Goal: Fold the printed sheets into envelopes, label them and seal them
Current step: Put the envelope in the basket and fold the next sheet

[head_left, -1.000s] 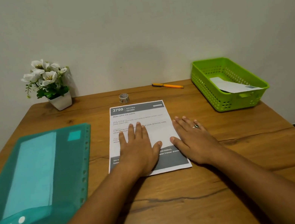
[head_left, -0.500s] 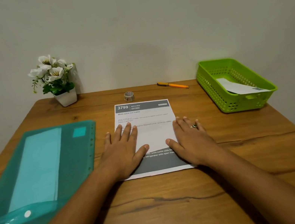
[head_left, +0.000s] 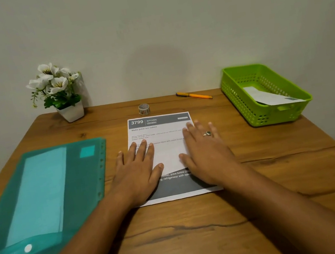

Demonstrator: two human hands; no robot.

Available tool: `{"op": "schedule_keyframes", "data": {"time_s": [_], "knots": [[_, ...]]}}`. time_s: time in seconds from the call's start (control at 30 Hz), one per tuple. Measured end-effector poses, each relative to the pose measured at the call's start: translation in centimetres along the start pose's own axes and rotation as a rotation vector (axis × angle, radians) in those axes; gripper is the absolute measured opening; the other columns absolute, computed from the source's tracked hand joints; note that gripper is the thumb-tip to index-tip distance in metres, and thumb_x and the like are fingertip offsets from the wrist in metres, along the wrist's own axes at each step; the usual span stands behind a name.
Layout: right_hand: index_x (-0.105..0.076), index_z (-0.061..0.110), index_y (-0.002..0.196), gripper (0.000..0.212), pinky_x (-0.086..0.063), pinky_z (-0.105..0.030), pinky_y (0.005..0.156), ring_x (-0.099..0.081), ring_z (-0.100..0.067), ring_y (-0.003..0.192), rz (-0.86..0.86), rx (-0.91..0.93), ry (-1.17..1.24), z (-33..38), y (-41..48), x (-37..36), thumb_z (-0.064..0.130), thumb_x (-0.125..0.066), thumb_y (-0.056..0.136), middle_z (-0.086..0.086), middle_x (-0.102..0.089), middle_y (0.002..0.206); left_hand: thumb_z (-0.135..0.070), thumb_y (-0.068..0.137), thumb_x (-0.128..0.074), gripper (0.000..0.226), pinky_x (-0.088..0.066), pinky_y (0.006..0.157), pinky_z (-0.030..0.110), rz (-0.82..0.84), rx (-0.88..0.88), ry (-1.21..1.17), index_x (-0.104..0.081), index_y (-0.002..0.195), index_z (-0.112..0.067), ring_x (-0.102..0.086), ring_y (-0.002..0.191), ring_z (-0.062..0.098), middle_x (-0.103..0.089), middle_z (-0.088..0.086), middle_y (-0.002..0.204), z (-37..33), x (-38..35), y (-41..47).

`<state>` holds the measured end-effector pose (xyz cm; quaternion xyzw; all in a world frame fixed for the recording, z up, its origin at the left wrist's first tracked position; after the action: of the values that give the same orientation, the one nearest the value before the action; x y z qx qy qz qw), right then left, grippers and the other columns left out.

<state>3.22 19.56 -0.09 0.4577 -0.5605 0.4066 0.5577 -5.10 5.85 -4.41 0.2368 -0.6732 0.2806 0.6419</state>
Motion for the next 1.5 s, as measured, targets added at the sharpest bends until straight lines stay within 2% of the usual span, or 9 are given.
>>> {"op": "schedule_keyframes", "data": {"time_s": [0.1, 0.27, 0.5, 0.57, 0.67, 0.9, 1.17, 1.33, 1.5], "knots": [[-0.014, 0.009, 0.165, 0.065, -0.005, -0.048, 0.13, -0.007, -0.027, 0.16, 0.035, 0.178, 0.13, 4.2, -0.5, -2.0, 0.045, -0.024, 0.111, -0.012, -0.012, 0.173, -0.062, 0.102, -0.002, 0.073, 0.002, 0.127, 0.055, -0.002, 0.007, 0.013, 0.006, 0.164, -0.025, 0.012, 0.158, 0.023, 0.012, -0.001, 0.172, -0.1, 0.1, 0.0], [-0.014, 0.014, 0.166, 0.066, -0.003, -0.041, 0.13, -0.004, -0.02, 0.161, 0.031, 0.219, 0.252, 5.2, 0.0, -3.4, 0.05, -0.021, 0.111, -0.005, -0.01, 0.174, -0.063, 0.092, 0.01, 0.081, 0.002, 0.127, 0.054, 0.012, 0.007, -0.002, 0.006, 0.164, -0.026, 0.013, 0.158, 0.022, 0.012, -0.001, 0.172, 0.0, 0.0, -0.1], [-0.001, 0.018, 0.167, 0.08, 0.0, -0.045, 0.129, 0.005, -0.018, 0.161, 0.131, 0.012, 0.199, -4.2, -0.8, -5.1, 0.066, -0.013, 0.104, 0.0, 0.003, 0.175, -0.059, 0.105, -0.01, 0.07, -0.001, 0.127, 0.056, 0.062, 0.011, -0.007, 0.004, 0.165, -0.024, 0.01, 0.159, 0.024, 0.011, 0.0, 0.172, -0.2, 0.3, -0.1], [-0.001, 0.019, 0.167, 0.08, 0.0, -0.045, 0.129, 0.005, -0.019, 0.161, 0.144, -0.005, 0.192, -5.5, -1.1, -5.4, 0.067, -0.012, 0.103, 0.001, 0.003, 0.175, -0.061, 0.105, -0.018, 0.071, -0.014, 0.125, 0.057, 0.028, 0.0, 0.005, -0.01, 0.164, -0.023, -0.006, 0.158, 0.027, -0.007, 0.004, 0.172, -0.4, 1.3, 0.0], [0.0, 0.019, 0.167, 0.082, 0.001, -0.046, 0.129, 0.006, -0.019, 0.161, 0.144, -0.003, 0.202, -5.5, -1.3, -5.5, 0.069, -0.011, 0.102, 0.001, 0.004, 0.175, -0.066, 0.099, -0.04, 0.066, -0.038, 0.11, 0.049, -0.038, -0.01, 0.017, -0.035, 0.153, -0.028, -0.035, 0.139, 0.024, -0.038, 0.003, 0.153, -0.6, 3.6, 0.6], [0.001, 0.019, 0.167, 0.092, 0.0, -0.048, 0.13, 0.005, -0.019, 0.161, 0.131, -0.01, 0.212, -5.4, -1.3, -5.3, 0.077, -0.011, 0.096, 0.001, 0.005, 0.175, -0.07, 0.081, -0.07, 0.061, -0.044, 0.101, 0.045, 0.145, 0.09, -0.096, -0.054, 0.129, -0.035, -0.048, 0.119, 0.021, -0.057, -0.004, 0.129, 0.6, 4.2, 3.2], [-0.004, 0.022, 0.167, 0.088, -0.001, -0.047, 0.128, 0.002, -0.02, 0.161, 0.095, -0.013, 0.219, -5.5, -1.3, -5.1, 0.076, -0.018, 0.099, 0.0, 0.0, 0.175, -0.066, 0.07, -0.082, 0.052, -0.053, 0.091, 0.043, 0.163, 0.135, -0.231, -0.055, 0.102, -0.036, -0.055, 0.099, 0.015, -0.059, -0.011, 0.102, 1.4, 3.7, 3.6], [-0.01, 0.025, 0.167, 0.088, -0.001, -0.048, 0.128, 0.0, -0.021, 0.161, 0.091, -0.02, 0.266, -5.6, -1.4, -4.9, 0.078, -0.024, 0.098, 0.0, -0.003, 0.175, -0.043, 0.08, -0.085, 0.047, -0.052, 0.068, 0.028, 0.029, 0.21, -0.508, -0.056, 0.114, -0.032, -0.064, 0.088, 0.013, -0.066, -0.009, 0.099, 2.2, 3.3, 1.8], [-0.012, 0.025, 0.166, 0.088, 0.0, -0.05, 0.128, 0.0, -0.023, 0.161, 0.111, -0.047, 0.295, -5.6, -1.3, -4.9, 0.077, -0.028, 0.097, -0.001, -0.004, 0.175, -0.053, 0.081, -0.081, 0.045, -0.058, 0.081, 0.035, -0.006, 0.229, -0.378, -0.061, 0.117, -0.034, -0.061, 0.097, 0.014, -0.062, -0.009, 0.109, 2.5, 3.7, 1.0]]}}
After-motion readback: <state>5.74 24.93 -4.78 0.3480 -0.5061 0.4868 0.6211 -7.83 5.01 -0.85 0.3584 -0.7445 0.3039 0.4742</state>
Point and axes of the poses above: each hand's wrist, its own y-axis towards the middle knuckle, its own x-axis out of the back of the hand, z = x × y, the point moved 10 cm from there along y, towards the middle knuckle
